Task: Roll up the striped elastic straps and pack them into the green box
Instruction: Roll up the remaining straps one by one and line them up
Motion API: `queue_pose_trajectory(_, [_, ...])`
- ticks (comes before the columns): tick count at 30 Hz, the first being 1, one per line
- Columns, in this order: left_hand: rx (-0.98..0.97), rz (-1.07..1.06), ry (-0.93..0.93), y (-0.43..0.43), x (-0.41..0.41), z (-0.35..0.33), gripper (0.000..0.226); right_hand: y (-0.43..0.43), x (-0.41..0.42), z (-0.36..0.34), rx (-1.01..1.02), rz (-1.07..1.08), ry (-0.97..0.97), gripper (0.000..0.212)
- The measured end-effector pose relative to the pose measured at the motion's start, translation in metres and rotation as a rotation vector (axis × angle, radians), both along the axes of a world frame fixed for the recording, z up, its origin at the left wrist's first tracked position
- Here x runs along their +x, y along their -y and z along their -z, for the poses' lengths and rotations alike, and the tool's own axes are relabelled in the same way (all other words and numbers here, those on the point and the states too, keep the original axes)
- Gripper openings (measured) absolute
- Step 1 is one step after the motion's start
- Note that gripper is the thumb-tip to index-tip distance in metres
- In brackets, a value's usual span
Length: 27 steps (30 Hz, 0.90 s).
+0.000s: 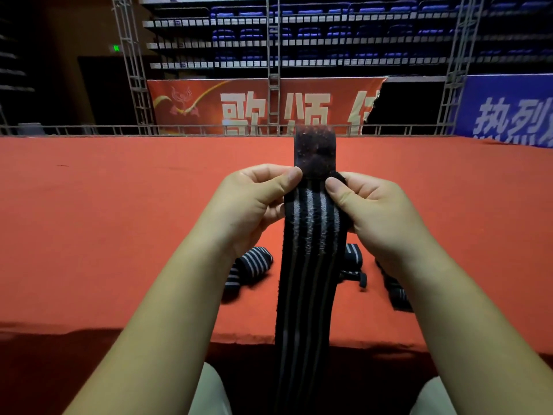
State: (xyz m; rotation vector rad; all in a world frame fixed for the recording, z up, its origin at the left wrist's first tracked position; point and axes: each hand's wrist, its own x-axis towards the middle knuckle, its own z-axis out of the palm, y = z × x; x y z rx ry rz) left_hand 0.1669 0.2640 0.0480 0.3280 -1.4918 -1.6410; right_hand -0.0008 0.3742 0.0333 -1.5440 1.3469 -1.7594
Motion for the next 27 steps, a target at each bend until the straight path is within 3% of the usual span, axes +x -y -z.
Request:
queue_pose_trajectory(12, [0.139,-0.092,0.053,0.034,-0.031,0.094,0.021,0.031,-0.023,0.077,0.166,-0.014,0.104,0.026])
queue_pose_trajectory(27, [0.001,-0.172,0.202,0.092,-0.054,0.156,0.022,0.092,-0.060,0.136,0.228,-0.068,0.304,0.032])
